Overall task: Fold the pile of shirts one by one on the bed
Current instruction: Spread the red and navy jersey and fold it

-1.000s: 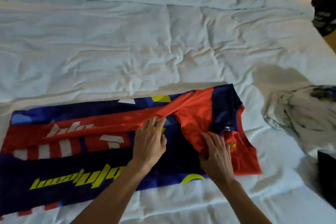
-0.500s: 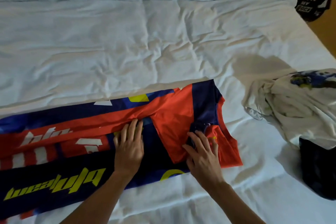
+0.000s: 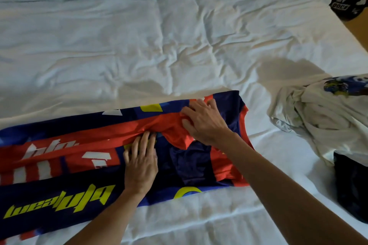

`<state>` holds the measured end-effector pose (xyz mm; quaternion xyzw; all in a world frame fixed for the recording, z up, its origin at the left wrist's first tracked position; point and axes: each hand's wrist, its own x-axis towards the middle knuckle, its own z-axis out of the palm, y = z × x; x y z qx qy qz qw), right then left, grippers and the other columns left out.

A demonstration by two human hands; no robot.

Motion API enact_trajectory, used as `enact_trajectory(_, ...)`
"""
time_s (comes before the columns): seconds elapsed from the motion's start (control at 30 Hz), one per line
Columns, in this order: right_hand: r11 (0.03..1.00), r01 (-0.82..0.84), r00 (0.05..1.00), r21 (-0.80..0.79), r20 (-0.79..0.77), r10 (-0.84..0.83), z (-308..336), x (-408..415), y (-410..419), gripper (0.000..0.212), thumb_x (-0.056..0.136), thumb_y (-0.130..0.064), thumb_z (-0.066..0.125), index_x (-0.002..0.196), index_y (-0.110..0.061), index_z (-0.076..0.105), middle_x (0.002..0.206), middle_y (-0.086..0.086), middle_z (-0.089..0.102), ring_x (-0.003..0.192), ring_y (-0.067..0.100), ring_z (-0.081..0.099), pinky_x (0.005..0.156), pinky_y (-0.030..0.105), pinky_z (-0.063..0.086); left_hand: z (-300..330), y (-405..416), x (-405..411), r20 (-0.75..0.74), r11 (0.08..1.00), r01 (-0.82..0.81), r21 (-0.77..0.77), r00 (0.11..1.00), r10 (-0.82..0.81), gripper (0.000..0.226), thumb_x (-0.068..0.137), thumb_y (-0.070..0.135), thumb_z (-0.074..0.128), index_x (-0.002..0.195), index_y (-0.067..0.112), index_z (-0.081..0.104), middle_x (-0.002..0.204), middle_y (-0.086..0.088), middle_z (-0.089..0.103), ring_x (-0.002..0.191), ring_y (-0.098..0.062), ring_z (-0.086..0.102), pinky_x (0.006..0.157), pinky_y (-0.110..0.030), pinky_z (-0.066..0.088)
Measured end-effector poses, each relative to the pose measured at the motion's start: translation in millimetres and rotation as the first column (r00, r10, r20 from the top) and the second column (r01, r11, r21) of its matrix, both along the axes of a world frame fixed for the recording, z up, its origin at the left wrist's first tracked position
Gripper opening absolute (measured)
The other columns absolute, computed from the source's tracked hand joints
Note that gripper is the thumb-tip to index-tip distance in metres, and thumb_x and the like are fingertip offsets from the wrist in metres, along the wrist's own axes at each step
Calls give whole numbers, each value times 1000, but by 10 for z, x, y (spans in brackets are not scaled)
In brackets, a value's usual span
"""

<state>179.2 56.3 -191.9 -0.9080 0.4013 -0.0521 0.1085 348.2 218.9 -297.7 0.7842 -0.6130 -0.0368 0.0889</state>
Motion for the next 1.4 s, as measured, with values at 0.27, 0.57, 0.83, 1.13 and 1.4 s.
enact_trajectory(0.27,955,280,960,94,-39,-277,-492,-47,824,65,96,-55,37,156,-36,21,166,2,-2,152,28,-9,116,67,-5,-38,3,10,14,1000,24,12,1000,-25,56,92,26,39,146,14,47,152,-5,43,132,-29,46,98,-53,38)
enact_trajectory(0.57,949,303,953,89,-46,-300,-509,-13,953,71,89,-64,41,154,-38,27,166,4,-1,151,38,-9,109,74,-2,152,-13,91,-188,999,47,-15,981,-49,50,91,26,42,139,19,55,146,-1,50,128,-23,48,99,-49,44)
enact_trajectory(0.83,997,48,853,62,516,-73,-483,1687,2274,32,79,-19,67,109,-12,71,113,6,61,99,30,61,84,42,49,749,358,2047,-289,927,0,-376,950,-117,26,84,-6,54,104,4,68,108,-10,64,105,-29,61,97,-39,48)
enact_trajectory(1.13,946,-212,963,244,215,161,-537,3502,3243,59,60,-58,68,114,-36,59,107,-8,54,89,16,53,73,31,52,812,344,3822,-4,908,-79,412,996,89,45,93,18,53,138,17,51,136,-9,52,126,-31,47,104,-49,34)
enact_trajectory(1.4,855,19,799,519,506,-325,-442,3411,3131,25,82,-23,56,104,-28,68,90,-9,66,80,13,62,65,26,51,1182,106,3819,-208,875,-242,419,913,352,16,72,31,67,74,15,70,76,-6,68,83,-30,66,70,-33,51)
